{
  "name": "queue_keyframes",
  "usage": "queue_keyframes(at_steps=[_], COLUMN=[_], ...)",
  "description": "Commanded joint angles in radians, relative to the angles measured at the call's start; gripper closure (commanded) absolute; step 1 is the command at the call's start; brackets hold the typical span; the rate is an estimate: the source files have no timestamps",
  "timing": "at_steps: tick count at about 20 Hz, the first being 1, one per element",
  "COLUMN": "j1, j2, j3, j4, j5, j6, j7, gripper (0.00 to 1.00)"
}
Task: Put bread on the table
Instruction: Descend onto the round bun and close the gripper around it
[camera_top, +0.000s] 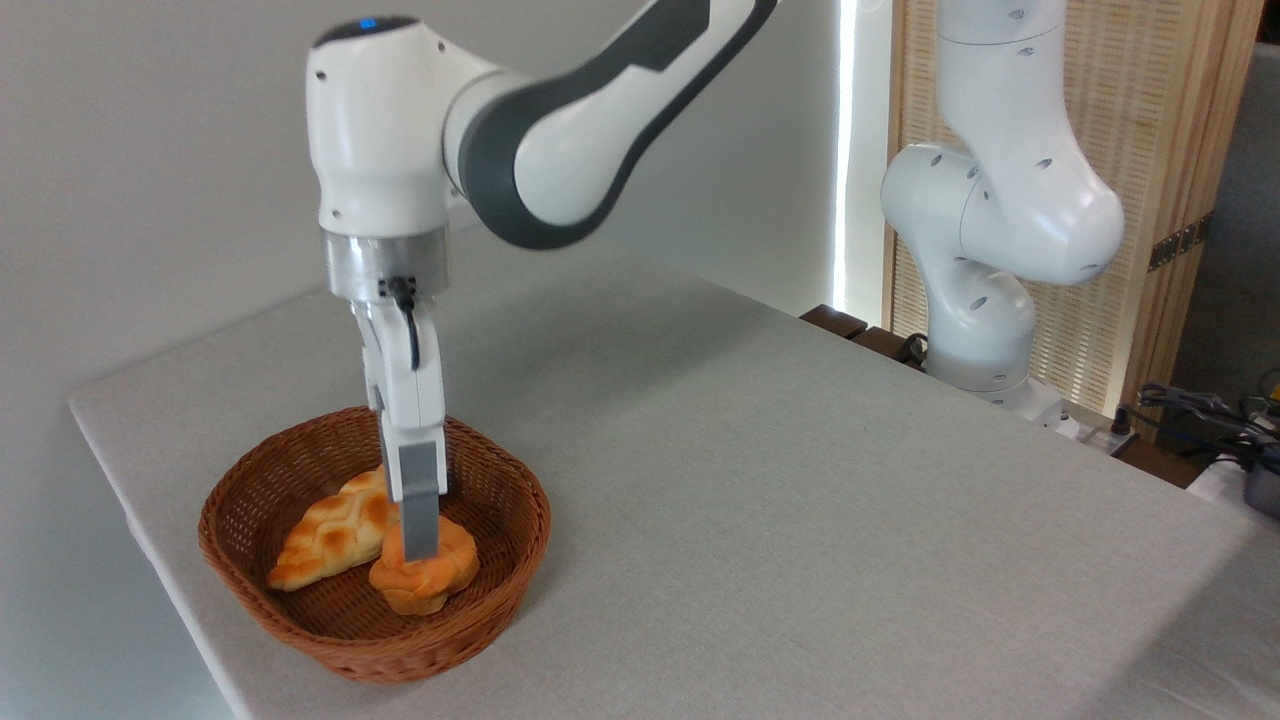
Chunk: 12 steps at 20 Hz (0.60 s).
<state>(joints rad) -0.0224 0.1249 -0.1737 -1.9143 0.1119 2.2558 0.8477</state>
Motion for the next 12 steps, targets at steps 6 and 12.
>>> queue_keyframes(at_steps=[6, 12], j1=[0.001, 0.001], j2=[0.005, 0.013], j3=[0.007, 0.007], j4=[-0.037, -0.072], j5=[0.087, 0.106], j6=[0.042, 0.102], j7=[0.065, 0.063], gripper=[0.0, 0.0])
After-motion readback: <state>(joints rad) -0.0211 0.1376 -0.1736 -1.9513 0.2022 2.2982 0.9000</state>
